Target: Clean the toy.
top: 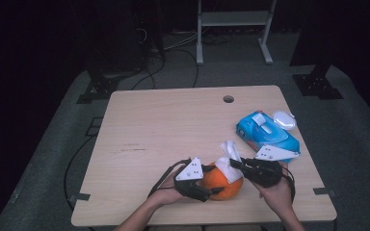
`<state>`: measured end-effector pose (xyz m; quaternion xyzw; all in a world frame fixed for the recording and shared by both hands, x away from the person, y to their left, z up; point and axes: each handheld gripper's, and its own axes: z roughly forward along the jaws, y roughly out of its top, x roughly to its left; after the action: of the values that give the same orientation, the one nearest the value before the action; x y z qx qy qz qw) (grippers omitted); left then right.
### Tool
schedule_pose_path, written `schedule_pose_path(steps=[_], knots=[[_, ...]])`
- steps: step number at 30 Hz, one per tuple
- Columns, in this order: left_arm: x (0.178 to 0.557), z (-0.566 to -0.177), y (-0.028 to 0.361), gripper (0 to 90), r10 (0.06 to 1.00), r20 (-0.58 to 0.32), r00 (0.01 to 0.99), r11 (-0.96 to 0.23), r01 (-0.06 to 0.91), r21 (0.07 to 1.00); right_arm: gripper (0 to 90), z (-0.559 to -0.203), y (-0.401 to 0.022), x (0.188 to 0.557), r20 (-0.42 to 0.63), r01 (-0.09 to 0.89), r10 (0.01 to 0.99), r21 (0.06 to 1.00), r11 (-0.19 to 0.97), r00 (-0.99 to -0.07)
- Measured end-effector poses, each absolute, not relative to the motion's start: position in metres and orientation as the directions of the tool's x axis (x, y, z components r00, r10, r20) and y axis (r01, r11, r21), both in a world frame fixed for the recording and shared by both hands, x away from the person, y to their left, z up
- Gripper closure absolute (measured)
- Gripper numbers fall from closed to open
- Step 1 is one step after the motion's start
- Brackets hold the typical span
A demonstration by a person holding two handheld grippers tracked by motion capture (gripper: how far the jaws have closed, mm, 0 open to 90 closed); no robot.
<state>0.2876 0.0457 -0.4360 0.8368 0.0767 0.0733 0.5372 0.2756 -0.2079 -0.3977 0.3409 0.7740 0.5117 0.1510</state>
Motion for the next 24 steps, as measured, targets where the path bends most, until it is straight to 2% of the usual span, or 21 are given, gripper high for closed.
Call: schedule_pose_path(steps=[6,9,18,24], knots=[[0.286,-0.440,0.044,29.1,0.195,0.034,0.980,-0.405,0.049,0.913,81.1,-0.393,-0.188,0.266,0.124,0.343,0.609,0.903,0.257,-0.783],[0.285,-0.439,0.043,29.2,0.199,0.047,0.979,-0.415,0.041,0.909,81.1,-0.392,-0.178,0.263,0.082,0.317,0.599,0.900,0.299,-0.797],[0.297,-0.439,0.055,29.9,0.215,-0.003,0.977,-0.390,0.089,0.917,81.0,-0.402,-0.210,0.279,0.142,0.392,0.677,0.890,0.232,-0.722],[0.304,-0.441,0.065,30.2,0.243,-0.050,0.969,-0.366,0.139,0.920,81.0,-0.411,-0.218,0.284,0.179,0.442,0.692,0.869,0.221,-0.699]])
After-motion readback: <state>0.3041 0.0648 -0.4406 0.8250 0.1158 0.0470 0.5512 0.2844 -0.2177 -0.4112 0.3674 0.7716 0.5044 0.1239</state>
